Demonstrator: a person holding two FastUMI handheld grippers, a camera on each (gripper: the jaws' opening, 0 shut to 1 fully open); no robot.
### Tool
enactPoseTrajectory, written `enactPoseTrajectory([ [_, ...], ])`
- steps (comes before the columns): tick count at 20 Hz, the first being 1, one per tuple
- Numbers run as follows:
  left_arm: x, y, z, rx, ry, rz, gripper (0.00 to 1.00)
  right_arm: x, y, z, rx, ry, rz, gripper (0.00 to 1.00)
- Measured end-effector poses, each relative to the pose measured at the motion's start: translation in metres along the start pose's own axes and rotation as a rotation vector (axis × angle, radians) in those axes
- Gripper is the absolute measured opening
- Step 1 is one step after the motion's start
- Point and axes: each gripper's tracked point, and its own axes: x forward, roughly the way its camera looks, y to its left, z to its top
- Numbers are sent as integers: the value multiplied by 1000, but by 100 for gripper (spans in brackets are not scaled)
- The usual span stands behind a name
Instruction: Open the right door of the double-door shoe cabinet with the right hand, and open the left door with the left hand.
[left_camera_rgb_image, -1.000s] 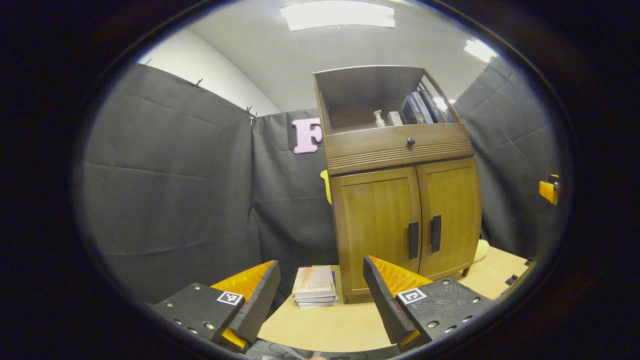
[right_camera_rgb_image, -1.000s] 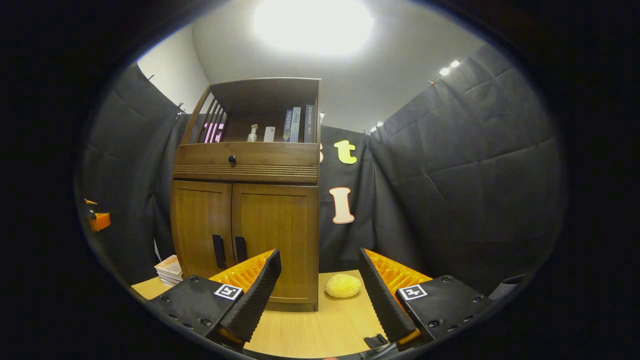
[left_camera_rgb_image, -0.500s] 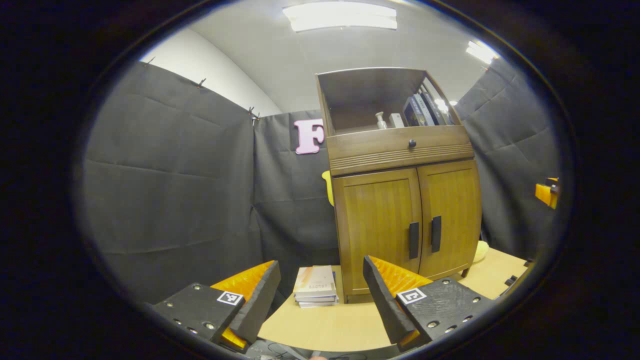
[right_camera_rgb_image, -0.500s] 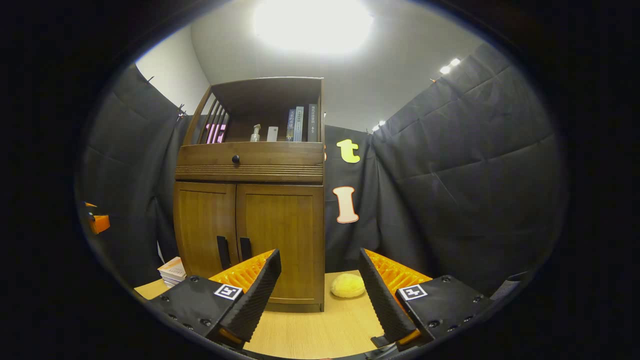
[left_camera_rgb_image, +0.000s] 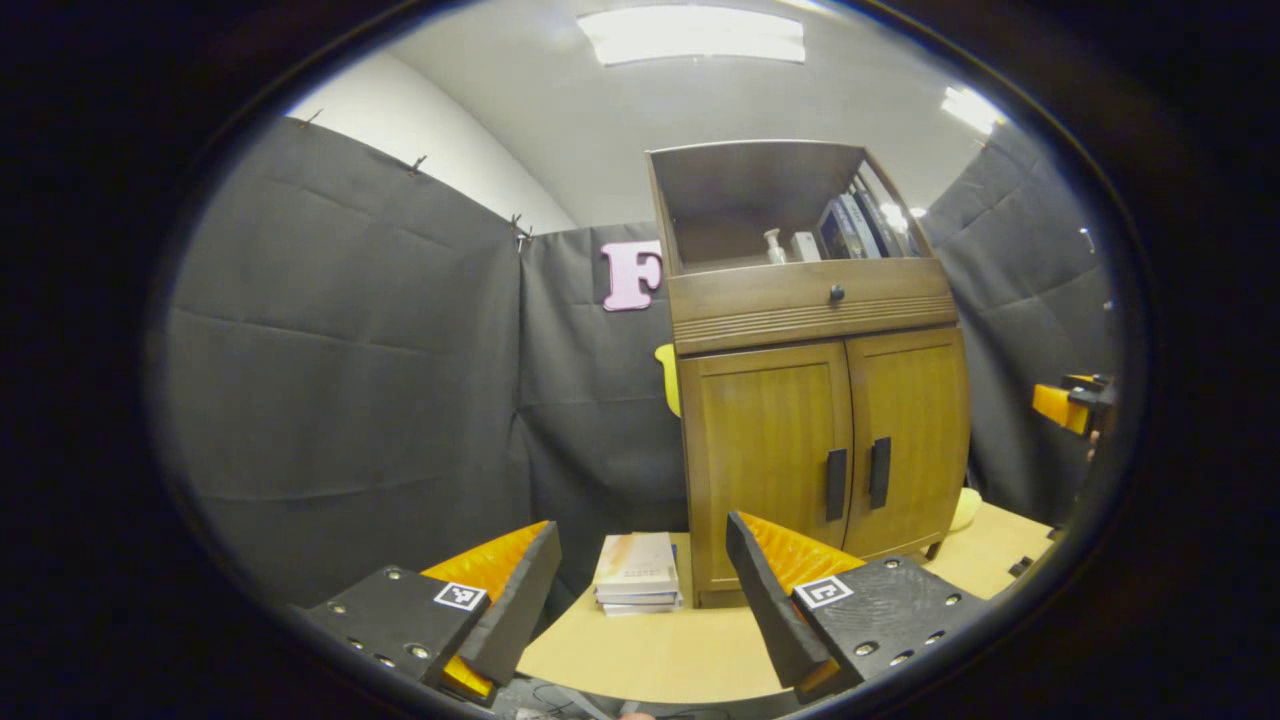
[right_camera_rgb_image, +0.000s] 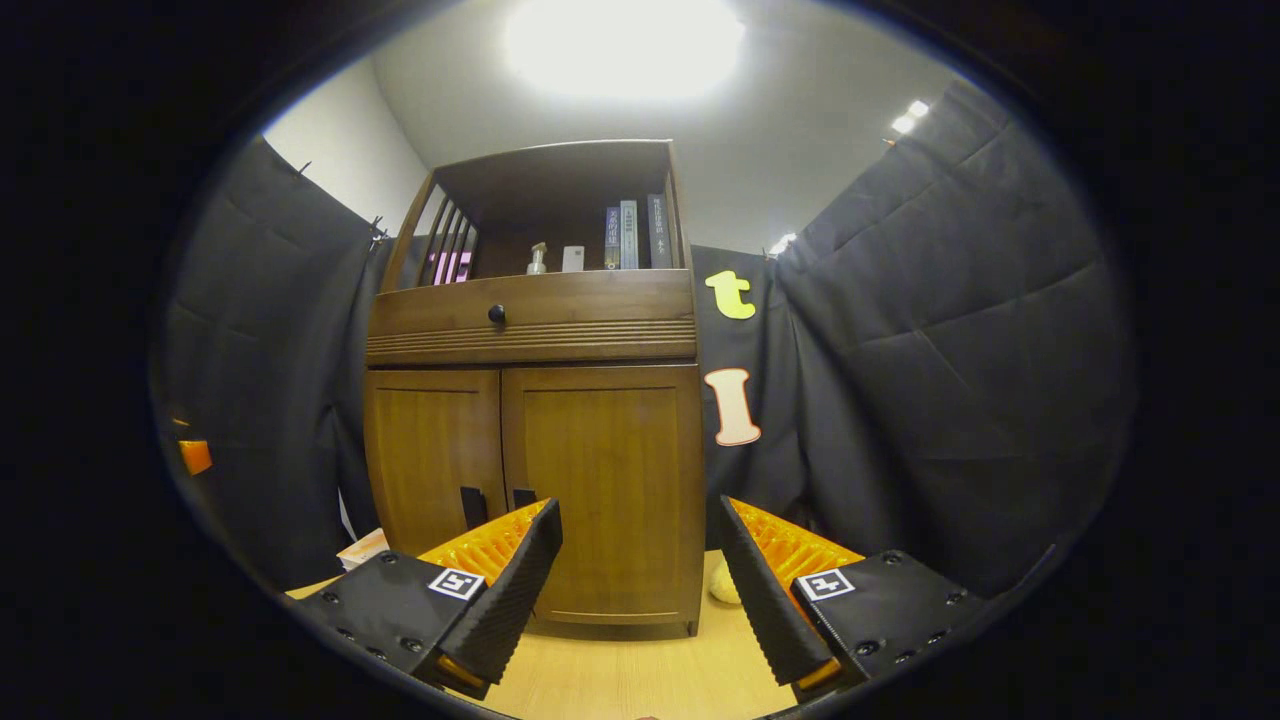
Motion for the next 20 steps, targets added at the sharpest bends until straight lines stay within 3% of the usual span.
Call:
enactPoseTrajectory([
  [20,-49,51,16,49,-3,189,96,127,87,-63,-12,57,151,98],
])
